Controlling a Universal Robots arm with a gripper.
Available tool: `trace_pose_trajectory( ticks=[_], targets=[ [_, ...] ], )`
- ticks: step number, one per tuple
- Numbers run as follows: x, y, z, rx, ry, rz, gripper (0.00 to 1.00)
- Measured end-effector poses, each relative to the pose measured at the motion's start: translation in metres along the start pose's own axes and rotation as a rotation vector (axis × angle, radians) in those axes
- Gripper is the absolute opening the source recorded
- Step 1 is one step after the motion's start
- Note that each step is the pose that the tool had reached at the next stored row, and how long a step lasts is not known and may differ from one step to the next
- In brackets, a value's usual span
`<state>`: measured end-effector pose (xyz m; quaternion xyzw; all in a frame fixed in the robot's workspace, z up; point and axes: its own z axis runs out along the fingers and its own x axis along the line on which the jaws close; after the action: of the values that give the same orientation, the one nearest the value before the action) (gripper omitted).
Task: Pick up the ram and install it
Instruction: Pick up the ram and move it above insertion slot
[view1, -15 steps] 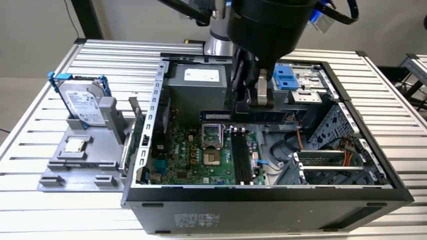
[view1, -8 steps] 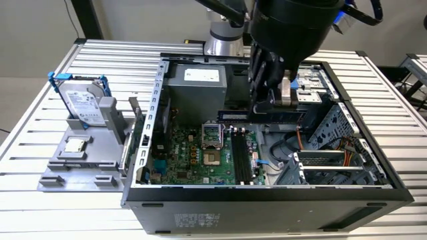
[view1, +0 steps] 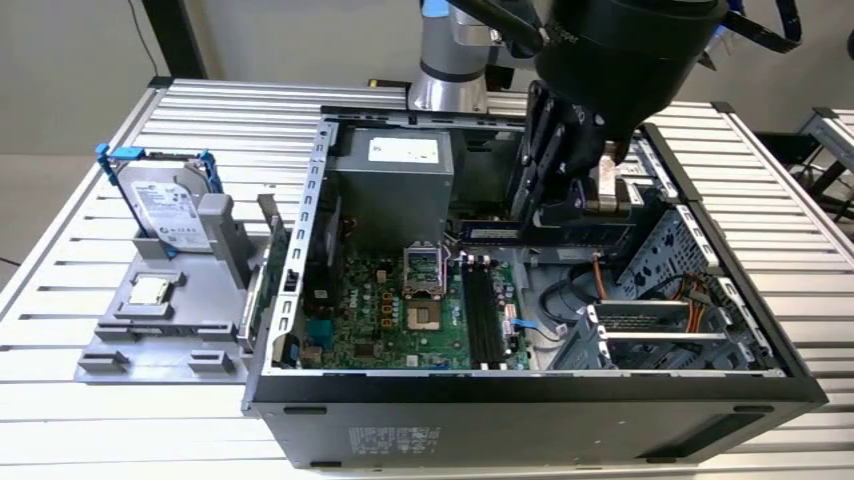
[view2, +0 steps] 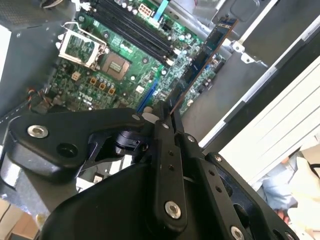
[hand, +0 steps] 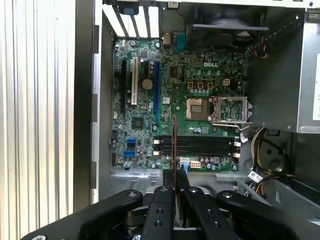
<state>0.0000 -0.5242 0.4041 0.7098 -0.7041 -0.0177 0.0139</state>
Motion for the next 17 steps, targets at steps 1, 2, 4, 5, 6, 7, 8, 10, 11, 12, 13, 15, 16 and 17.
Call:
trace_pose_trajectory(
  ticks=[1,2,4,5,6,7,8,10,11,12,13,15,16,17],
  targets=[
    [0.0,0.0,0.0,0.0,0.0001,0.0,0.0],
    [0.0,-0.0001,0.0,0.0,0.0001,0.0,0.0],
    [0.0,-0.0003,0.0,0.0,0.0,0.0,0.0],
    [-0.0001,-0.0003,-0.0001,-0.0001,0.0002,0.0,0.0],
    [-0.0007,-0.0004,-0.0001,0.0,0.0002,0.0,0.0],
    [-0.0018,-0.0005,-0.0001,-0.0001,0.0002,0.0,0.0],
    [-0.0029,-0.0007,0.0,0.0,0.0,0.0,0.0],
    [-0.0065,-0.001,0.0,0.0,0.0001,0.0,0.0],
    [-0.0088,-0.0013,0.0,-0.0001,0.0001,0.0,0.0],
    [-0.0113,-0.0017,0.0,0.0,0.0,0.0,0.0],
    [-0.014,-0.002,0.0,0.0,0.0001,0.0,0.0],
    [-0.0197,-0.0029,0.0,0.0001,0.0,0.0,0.0],
    [-0.0223,-0.0033,0.0001,0.0001,0.0,0.0,0.0],
    [-0.0251,-0.0039,0.0,0.0,0.0,0.0,0.0]
  ],
)
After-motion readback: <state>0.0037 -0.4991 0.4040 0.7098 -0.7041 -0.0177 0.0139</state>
